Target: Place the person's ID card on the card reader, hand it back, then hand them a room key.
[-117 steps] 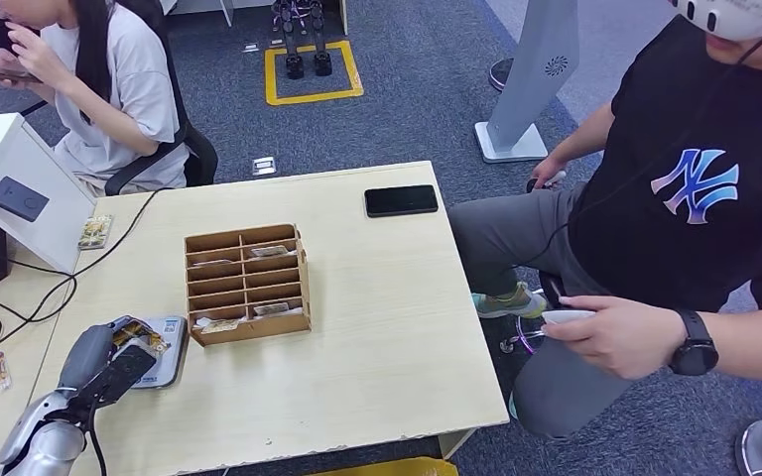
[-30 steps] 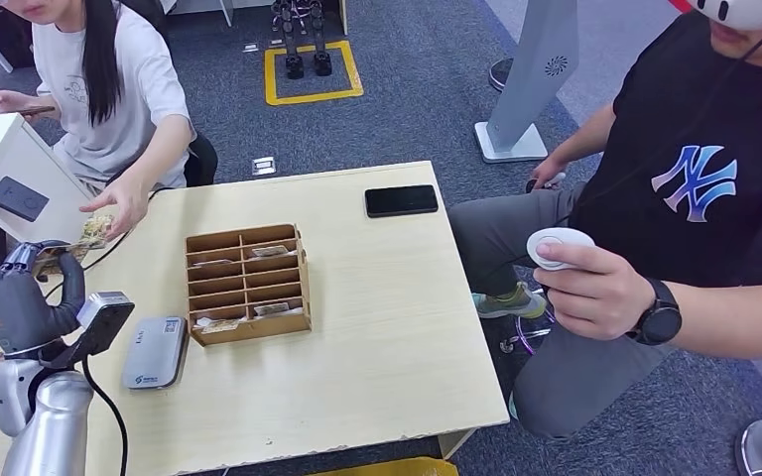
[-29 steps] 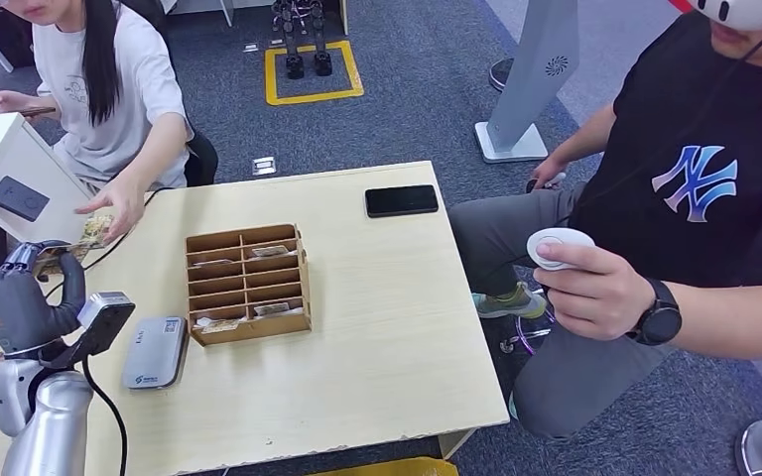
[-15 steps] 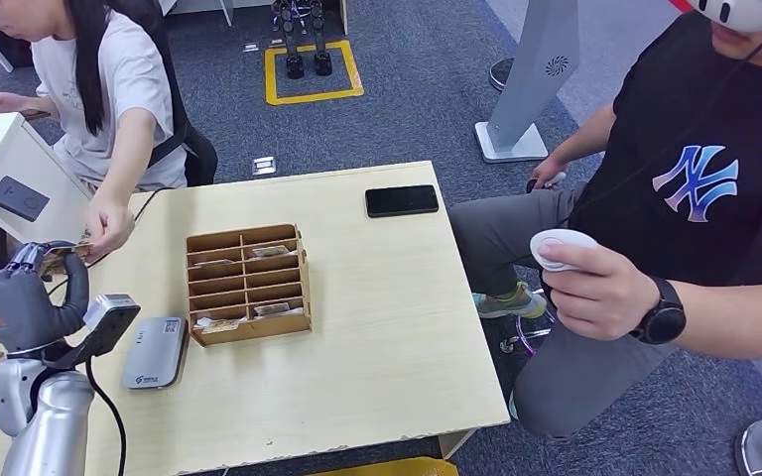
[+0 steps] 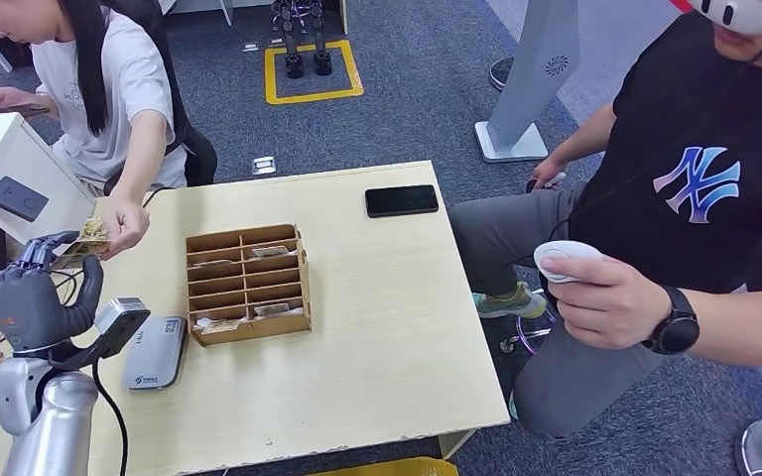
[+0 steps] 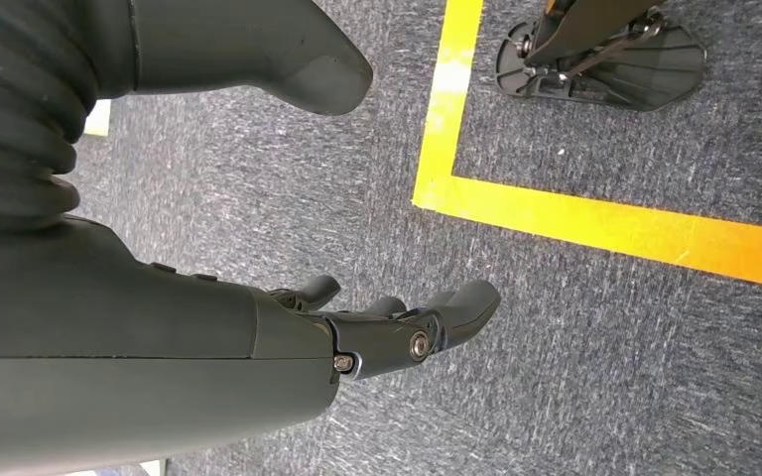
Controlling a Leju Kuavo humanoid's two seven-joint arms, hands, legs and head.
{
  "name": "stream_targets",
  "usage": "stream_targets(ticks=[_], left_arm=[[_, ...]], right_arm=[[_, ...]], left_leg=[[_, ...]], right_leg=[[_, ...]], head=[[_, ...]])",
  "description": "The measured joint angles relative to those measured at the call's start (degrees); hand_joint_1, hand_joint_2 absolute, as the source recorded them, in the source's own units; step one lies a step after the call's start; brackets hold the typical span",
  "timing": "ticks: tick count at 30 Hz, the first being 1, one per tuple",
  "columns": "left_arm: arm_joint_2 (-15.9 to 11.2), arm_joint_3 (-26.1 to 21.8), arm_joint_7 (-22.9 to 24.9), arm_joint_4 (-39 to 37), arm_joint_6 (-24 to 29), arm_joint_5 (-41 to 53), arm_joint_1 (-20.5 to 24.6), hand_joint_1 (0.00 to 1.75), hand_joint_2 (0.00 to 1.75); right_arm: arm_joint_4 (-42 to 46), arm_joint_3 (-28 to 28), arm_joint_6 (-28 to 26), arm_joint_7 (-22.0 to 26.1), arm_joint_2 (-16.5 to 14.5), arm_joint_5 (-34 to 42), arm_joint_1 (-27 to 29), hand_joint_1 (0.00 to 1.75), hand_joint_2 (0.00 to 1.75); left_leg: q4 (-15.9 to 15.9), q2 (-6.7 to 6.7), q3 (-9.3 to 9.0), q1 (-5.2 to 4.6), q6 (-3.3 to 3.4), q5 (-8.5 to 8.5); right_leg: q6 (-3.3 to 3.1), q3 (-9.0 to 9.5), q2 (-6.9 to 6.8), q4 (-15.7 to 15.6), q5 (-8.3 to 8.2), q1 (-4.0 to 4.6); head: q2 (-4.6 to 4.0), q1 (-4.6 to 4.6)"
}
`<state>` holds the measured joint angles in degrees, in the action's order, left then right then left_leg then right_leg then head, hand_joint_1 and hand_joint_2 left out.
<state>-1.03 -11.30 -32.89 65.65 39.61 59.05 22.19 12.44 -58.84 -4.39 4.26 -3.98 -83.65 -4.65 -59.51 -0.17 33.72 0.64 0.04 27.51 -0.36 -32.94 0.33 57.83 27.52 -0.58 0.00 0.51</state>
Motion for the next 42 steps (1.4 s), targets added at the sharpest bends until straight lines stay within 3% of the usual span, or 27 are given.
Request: stream_targets(ticks=[14,18,21,28,33,36,42], left_arm=[[-0.94,0.62,3.18,-1.39,-1.4,-0.45,-0.06,0.0,1.75],[-1.06,1.49,-0.11,-0.61,-8.73,-5.04,-1.27,0.0,1.75],[-1.68,4.52,-3.81,3.47,-13.9,-6.34,-6.29,0.0,1.75],[-3.9,12.41,-4.06,16.42,-10.26,-2.5,-21.66,0.0,1.75],[-5.81,15.19,-2.97,21.95,-8.0,1.87,-27.21,0.0,1.75],[-7.02,16.79,0.07,23.81,-4.75,7.0,-30.35,0.0,1.75],[-8.33,20.06,6.18,23.99,-0.92,14.97,-32.28,0.0,1.75]], right_arm=[[0.0,0.0,-0.01,-0.5,-0.02,-0.03,0.01,0.0,1.75],[0.0,-0.09,-0.19,-0.5,-0.02,0.6,0.01,0.0,1.75],[0.0,-0.55,-0.46,-0.68,-0.03,1.71,0.08,0.0,1.75],[0.0,-2.24,-1.06,-1.62,-0.04,2.9,0.67,0.0,1.75],[0.0,-3.17,-1.73,-0.69,-0.04,3.39,0.69,0.0,1.75],[0.0,-3.84,-1.88,-0.74,-0.06,3.69,0.73,0.0,1.75],[0.0,-4.48,-1.95,-0.99,-0.2,3.98,0.71,0.0,1.75]], left_leg=[[-0.01,0.0,0.0,0.0,0.0,-0.01],[-0.01,0.02,0.01,-0.01,0.01,0.0],[0.0,0.17,-0.02,-0.02,0.05,0.08],[-0.01,0.22,0.0,-0.02,0.18,0.24],[0.0,0.24,-0.01,-0.02,0.2,0.25],[-0.01,0.21,-0.02,-0.02,0.2,0.24],[-0.02,0.19,0.0,-0.02,0.2,0.24]], right_leg=[[0.0,0.0,0.0,0.0,-0.01,0.0],[0.0,0.01,0.02,0.0,-0.01,0.0],[0.01,0.01,0.17,0.0,0.01,-0.01],[0.16,-0.02,0.21,-0.04,0.16,-0.03],[0.17,0.02,0.2,-0.03,0.15,-0.03],[0.17,0.02,0.17,-0.04,0.16,-0.03],[0.18,0.04,0.12,-0.04,0.15,-0.03]], head=[[0.0,-0.01],[0.0,0.01],[0.0,-0.01],[0.0,0.0],[0.0,-0.01],[0.0,0.01],[0.0,-0.01]])
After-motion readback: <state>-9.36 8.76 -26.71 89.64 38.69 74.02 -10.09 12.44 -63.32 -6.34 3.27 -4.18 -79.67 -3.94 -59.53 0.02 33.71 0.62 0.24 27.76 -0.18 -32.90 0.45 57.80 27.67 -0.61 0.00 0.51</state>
